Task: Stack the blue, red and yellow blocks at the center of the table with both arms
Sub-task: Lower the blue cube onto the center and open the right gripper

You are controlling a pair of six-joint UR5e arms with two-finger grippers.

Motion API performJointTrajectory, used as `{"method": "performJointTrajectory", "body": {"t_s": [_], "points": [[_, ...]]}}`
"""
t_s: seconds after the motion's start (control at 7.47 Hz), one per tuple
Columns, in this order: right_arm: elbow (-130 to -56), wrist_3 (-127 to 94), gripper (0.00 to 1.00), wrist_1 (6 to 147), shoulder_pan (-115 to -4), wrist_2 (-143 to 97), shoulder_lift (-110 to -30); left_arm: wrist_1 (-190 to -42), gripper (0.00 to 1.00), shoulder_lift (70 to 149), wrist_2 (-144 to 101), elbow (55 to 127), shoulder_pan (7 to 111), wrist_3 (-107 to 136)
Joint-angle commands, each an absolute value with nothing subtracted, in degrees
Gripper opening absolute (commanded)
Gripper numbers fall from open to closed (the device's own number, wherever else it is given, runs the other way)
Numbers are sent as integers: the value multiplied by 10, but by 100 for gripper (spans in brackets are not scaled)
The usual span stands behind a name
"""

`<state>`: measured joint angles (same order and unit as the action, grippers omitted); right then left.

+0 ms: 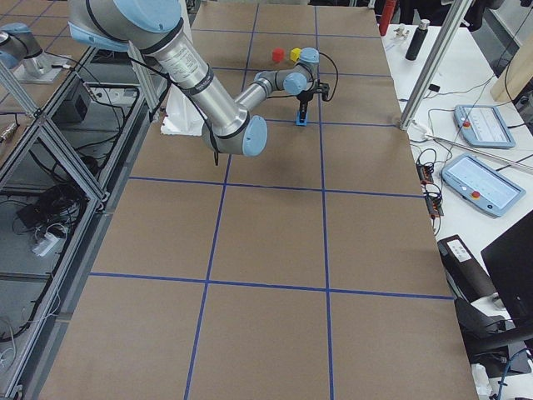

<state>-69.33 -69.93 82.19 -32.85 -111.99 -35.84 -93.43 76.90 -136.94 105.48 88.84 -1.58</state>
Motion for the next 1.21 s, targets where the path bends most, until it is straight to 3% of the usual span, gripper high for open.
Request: {"method": "performJointTrajectory", "body": {"t_s": [0.0, 0.13, 0.27, 0.4, 1.07], "points": [[-686, -694, 0, 820, -326, -1120, -355, -934, 100, 769, -1369, 1055, 889, -16], [-684, -693, 0, 820, -326, -1120, -355, -934, 100, 769, -1369, 1055, 889, -16], [-682, -693, 58, 820, -326, -1120, -354, -935, 100, 769, -1369, 1055, 889, -16], [-678, -694, 99, 820, -326, -1117, -345, -935, 100, 769, -1369, 1056, 889, -16], [-695, -671, 100, 822, -336, -1122, -344, -934, 100, 769, -1372, 1061, 889, -13]]}}
